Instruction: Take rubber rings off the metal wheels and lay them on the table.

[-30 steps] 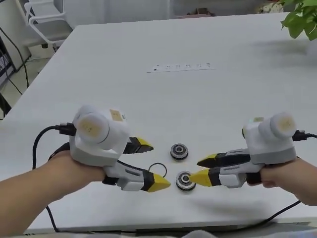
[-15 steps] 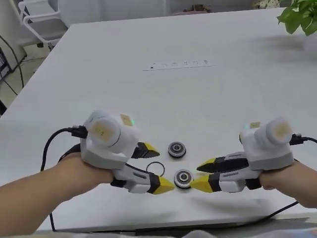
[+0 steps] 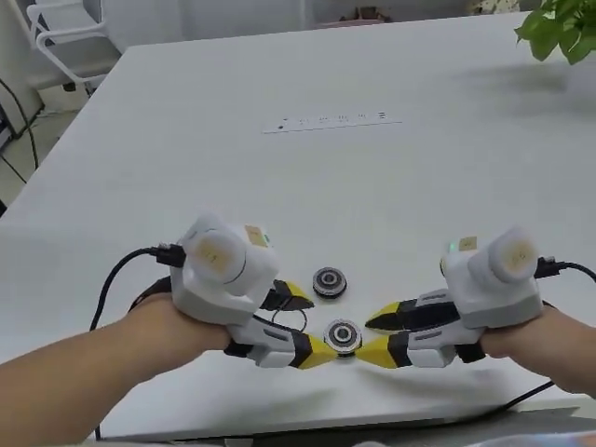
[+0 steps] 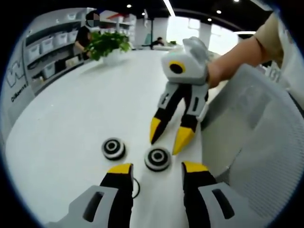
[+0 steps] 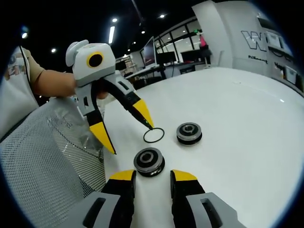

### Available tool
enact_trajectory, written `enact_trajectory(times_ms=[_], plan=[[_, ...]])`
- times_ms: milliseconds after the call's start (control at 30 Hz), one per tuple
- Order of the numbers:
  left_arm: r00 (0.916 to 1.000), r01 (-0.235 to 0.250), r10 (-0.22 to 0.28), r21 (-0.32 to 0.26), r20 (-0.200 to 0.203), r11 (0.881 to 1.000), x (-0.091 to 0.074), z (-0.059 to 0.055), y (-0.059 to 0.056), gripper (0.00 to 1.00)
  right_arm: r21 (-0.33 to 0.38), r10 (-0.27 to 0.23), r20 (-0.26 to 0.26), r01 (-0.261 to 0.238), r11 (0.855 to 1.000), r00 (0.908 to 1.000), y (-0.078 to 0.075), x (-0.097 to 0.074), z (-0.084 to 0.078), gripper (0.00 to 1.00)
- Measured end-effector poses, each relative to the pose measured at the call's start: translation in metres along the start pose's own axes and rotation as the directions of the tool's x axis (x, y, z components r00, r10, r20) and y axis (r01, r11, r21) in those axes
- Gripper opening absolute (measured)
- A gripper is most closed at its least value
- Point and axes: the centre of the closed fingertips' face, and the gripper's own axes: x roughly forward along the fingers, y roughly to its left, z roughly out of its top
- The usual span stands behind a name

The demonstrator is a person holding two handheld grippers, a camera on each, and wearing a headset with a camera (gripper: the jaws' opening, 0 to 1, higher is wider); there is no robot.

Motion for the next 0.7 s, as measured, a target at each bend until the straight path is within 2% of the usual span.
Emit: enact_trajectory(times_ms=[467,700], plan=[[0.9996,0.027,-0.027,0.009,-0.009,1.0,0.014,0.0,-0.006,0.31,-0.021,0.01,-0.004,-0.01,1.0,0.9999,0.002,0.002,0.0,0.23],[0.9995,0.031,-0.031,-0.005,-0.006,1.0,0.019,0.002,-0.005,0.25,-0.017,0.009,0.003,-0.009,1.0,1.0,0.002,0.003,0.0,0.23]])
